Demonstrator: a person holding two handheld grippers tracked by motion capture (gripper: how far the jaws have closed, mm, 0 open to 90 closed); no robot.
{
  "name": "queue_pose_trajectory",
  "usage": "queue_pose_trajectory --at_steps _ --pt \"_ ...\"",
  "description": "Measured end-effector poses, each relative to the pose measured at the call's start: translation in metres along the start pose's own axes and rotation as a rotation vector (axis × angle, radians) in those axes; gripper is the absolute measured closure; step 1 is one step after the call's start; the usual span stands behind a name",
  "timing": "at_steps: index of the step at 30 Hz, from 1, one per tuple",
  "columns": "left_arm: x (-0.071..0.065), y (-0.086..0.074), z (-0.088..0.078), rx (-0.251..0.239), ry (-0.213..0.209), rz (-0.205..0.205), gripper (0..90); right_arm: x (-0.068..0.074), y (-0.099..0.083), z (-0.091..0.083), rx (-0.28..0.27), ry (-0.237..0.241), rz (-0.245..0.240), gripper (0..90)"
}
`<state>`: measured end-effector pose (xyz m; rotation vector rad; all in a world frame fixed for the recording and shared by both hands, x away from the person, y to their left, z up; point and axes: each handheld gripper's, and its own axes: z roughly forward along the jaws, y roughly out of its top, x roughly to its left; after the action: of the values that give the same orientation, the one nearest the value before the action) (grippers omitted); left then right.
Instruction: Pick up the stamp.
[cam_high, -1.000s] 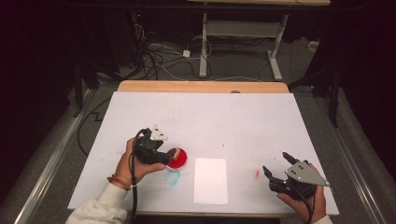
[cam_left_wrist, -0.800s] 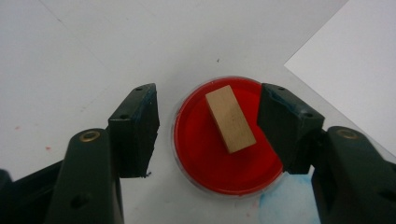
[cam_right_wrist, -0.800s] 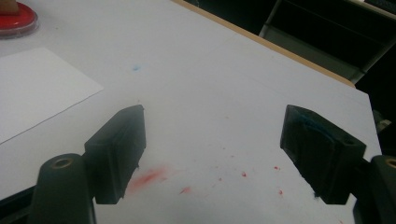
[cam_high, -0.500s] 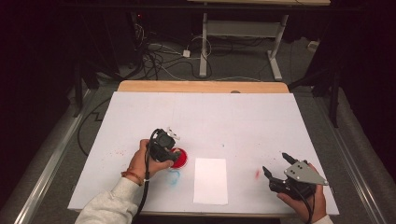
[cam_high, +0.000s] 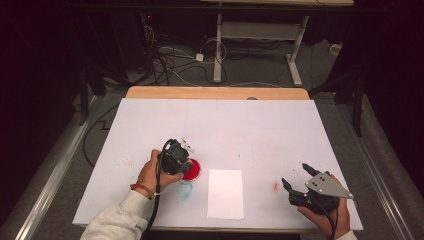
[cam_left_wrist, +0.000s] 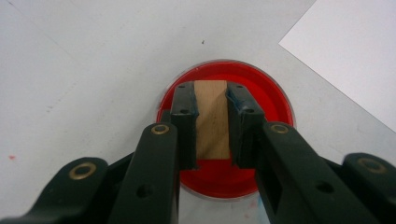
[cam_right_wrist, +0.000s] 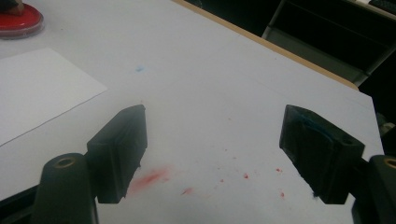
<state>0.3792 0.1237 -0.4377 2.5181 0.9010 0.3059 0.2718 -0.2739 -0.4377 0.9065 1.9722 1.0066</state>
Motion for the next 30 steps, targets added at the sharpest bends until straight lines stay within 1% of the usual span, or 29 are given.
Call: queue_pose_trajectory --at_steps 1,2,3,4,5,6,10,13,15,17,20,22,23,24,25,26,27,28,29,30 --pt "-0.001 0.000 -0.003 -0.014 0.004 0.014 73.9 0.000 0.000 0.000 0.001 0.000 -0.001 23.2" --pt "-0.001 0.000 -0.003 -0.014 0.004 0.014 73.8 0.000 0.000 0.000 0.000 -0.003 -0.004 23.2" --pt "-0.002 0.001 -0.008 -0.030 0.012 0.019 73.8 0.000 0.000 0.000 -0.001 -0.003 -0.005 23.2" --pt "-0.002 0.002 -0.016 -0.045 0.006 0.032 73.8 0.000 0.000 0.000 -0.001 -0.002 -0.003 23.2" --pt "-0.002 0.002 -0.016 -0.045 0.006 0.032 73.8 0.000 0.000 0.000 -0.001 -0.002 -0.004 23.2" --pt "-0.002 0.002 -0.025 -0.065 0.005 0.036 73.8 0.000 0.000 0.000 0.000 -0.002 -0.006 23.2" --pt "0.000 0.001 -0.045 -0.111 0.005 0.036 73.8 0.000 0.000 -0.001 0.000 -0.003 -0.005 23.2" --pt "-0.001 0.002 -0.056 -0.128 0.018 0.046 73.8 0.000 0.000 0.000 0.003 -0.003 -0.007 23.3" --pt "-0.002 0.002 -0.058 -0.130 0.005 0.053 73.8 0.000 0.000 0.000 0.004 -0.003 -0.008 23.2" --pt "-0.002 0.001 -0.056 -0.123 0.009 0.057 73.8 0.001 0.001 0.000 0.005 -0.002 -0.008 23.2" --pt "-0.002 0.001 -0.047 -0.101 0.005 0.058 73.8 0.001 0.001 0.000 0.004 -0.001 -0.008 23.2" --pt "-0.002 0.001 -0.039 -0.079 -0.008 0.063 73.8 0.001 0.001 0.000 0.004 0.000 -0.007 23.2" --pt "-0.002 0.001 -0.039 -0.079 -0.008 0.063 73.8 0.001 0.001 0.000 0.004 0.001 -0.008 23.1" --pt "-0.002 0.001 -0.036 -0.072 -0.007 0.063 73.8 0.001 0.001 0.000 0.004 0.001 -0.008 23.1" --pt "-0.002 0.001 -0.032 -0.065 -0.015 0.064 73.8 0.001 0.000 0.000 0.004 -0.001 -0.008 23.0" --pt "-0.002 0.001 -0.025 -0.051 -0.026 0.071 73.8 0.001 0.000 0.000 0.004 -0.001 -0.006 23.0" --pt "-0.002 0.001 -0.025 -0.051 -0.026 0.071 73.8 0.001 0.000 0.000 0.005 0.000 -0.007 23.0" --pt "-0.003 0.001 -0.022 -0.042 -0.026 0.073 73.8 0.001 0.000 0.000 0.005 0.000 -0.007 23.0" --pt "-0.003 0.001 -0.016 -0.023 -0.036 0.082 73.8 0.001 0.000 0.000 0.007 -0.001 -0.006 23.0" --pt "-0.003 0.001 -0.016 -0.023 -0.036 0.082 73.8 0.000 0.000 0.000 0.007 0.000 -0.006 23.0"
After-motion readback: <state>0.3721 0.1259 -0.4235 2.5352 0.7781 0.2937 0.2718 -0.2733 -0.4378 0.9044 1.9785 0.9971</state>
